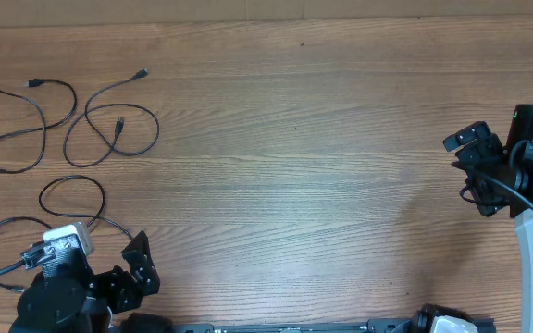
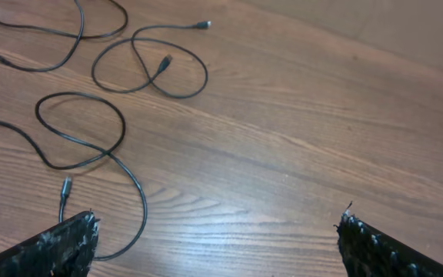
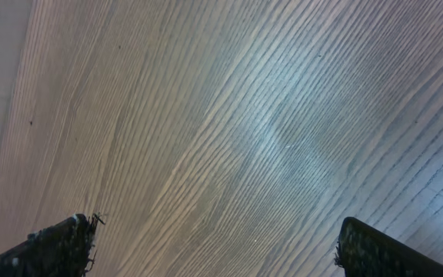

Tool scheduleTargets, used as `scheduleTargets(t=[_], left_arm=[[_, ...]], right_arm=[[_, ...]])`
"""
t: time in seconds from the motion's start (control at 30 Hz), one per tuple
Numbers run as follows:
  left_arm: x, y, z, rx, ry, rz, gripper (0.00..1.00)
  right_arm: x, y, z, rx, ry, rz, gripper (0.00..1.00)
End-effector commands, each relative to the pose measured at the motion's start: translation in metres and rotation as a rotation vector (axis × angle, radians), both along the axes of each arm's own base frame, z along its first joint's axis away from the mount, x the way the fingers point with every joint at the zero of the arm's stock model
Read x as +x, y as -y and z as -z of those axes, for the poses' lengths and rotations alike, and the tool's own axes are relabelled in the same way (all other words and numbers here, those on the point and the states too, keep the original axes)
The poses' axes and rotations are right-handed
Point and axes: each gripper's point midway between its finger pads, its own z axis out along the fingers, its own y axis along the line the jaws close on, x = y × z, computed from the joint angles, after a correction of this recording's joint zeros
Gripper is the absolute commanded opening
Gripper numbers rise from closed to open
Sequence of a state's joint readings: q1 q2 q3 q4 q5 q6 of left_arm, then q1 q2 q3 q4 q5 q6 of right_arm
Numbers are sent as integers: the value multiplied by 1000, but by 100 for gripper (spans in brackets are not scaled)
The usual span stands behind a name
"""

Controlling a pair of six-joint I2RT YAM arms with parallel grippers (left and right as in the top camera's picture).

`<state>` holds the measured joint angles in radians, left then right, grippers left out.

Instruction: Untangle cables

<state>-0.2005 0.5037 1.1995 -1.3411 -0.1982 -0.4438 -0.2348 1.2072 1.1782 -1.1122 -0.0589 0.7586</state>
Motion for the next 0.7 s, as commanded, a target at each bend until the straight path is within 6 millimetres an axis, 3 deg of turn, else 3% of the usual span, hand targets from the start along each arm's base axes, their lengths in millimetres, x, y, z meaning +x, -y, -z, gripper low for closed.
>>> scheduleTargets(t=[0.0, 0.2, 0.33, 0.43, 0.67], left_arm=[[-7, -6, 0, 5, 42, -28, 100], [-26, -15, 10, -16, 186, -89, 100], [-26, -19, 26, -22, 264, -133, 100], [-14, -13, 33, -5, 316, -87, 100], [34, -1, 45, 134, 438, 47, 100]], right_arm=[[3, 4, -6, -16, 14, 7, 100], [3, 4, -6, -16, 14, 8, 100], [3, 4, -6, -16, 14, 7, 100], [3, 4, -6, -16, 14, 8, 100], [3, 4, -6, -16, 14, 8, 100]])
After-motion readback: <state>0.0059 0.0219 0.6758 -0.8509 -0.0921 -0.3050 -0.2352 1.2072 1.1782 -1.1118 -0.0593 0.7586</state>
